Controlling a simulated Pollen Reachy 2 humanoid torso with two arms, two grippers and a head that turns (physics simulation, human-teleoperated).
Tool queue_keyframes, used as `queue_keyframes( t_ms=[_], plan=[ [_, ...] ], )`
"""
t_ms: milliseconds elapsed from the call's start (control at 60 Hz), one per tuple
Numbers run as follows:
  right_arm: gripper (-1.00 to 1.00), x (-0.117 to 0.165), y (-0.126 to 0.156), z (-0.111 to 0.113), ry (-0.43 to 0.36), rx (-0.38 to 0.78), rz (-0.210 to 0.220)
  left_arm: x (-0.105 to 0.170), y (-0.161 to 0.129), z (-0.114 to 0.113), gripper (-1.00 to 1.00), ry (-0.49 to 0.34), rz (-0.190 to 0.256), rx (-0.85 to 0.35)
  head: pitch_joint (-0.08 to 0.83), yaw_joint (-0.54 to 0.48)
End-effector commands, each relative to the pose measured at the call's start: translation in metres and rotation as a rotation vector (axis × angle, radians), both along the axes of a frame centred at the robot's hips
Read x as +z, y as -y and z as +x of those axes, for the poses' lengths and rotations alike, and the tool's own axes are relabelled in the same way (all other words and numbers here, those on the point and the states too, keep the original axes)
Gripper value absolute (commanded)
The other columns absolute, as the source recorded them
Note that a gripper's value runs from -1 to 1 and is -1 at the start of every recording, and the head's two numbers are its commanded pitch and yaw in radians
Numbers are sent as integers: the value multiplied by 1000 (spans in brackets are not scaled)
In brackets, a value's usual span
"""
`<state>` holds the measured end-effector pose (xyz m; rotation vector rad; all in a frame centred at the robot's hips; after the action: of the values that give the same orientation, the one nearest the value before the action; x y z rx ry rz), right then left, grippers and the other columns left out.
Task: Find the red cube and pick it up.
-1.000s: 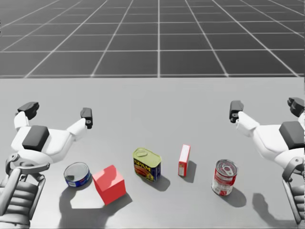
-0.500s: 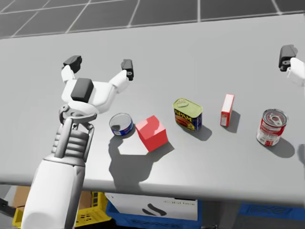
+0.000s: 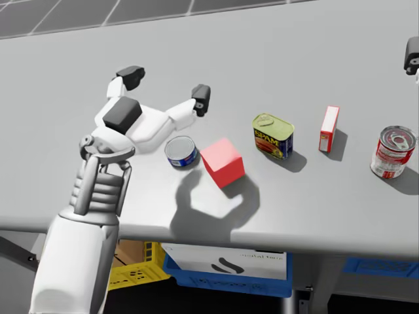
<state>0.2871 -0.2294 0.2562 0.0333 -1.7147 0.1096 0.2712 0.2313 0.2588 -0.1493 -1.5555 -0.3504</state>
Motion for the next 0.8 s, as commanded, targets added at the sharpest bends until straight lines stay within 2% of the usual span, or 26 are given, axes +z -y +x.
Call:
queue_keyframes(
  t_ms=[17,167,250,300,483,550,800],
  plan=[
    [-1000,-1,0,0,-4,1,8,3,-5,-30,-1000,-123,52,-211,748,253],
    [-1000,-1,-1,-1,-6,0,9,-7,-17,-50,-1000,-215,68,-346,743,256],
    [-1000,-1,-1,0,-5,-2,7,-18,-20,-52,-1000,-240,76,-378,742,257],
    [-1000,-1,-1,0,-6,1,8,-29,-21,-51,-1000,-257,96,-400,742,256],
    [-1000,-2,-1,1,-6,0,7,-56,-19,-36,-1000,-310,70,-452,739,253],
    [-1000,-2,-2,1,-4,0,4,-62,-15,-28,-1000,-330,48,-477,737,250],
    [-1000,-3,-3,2,-3,4,4,-79,6,1,-1000,-377,86,-471,737,252]
  ],
)
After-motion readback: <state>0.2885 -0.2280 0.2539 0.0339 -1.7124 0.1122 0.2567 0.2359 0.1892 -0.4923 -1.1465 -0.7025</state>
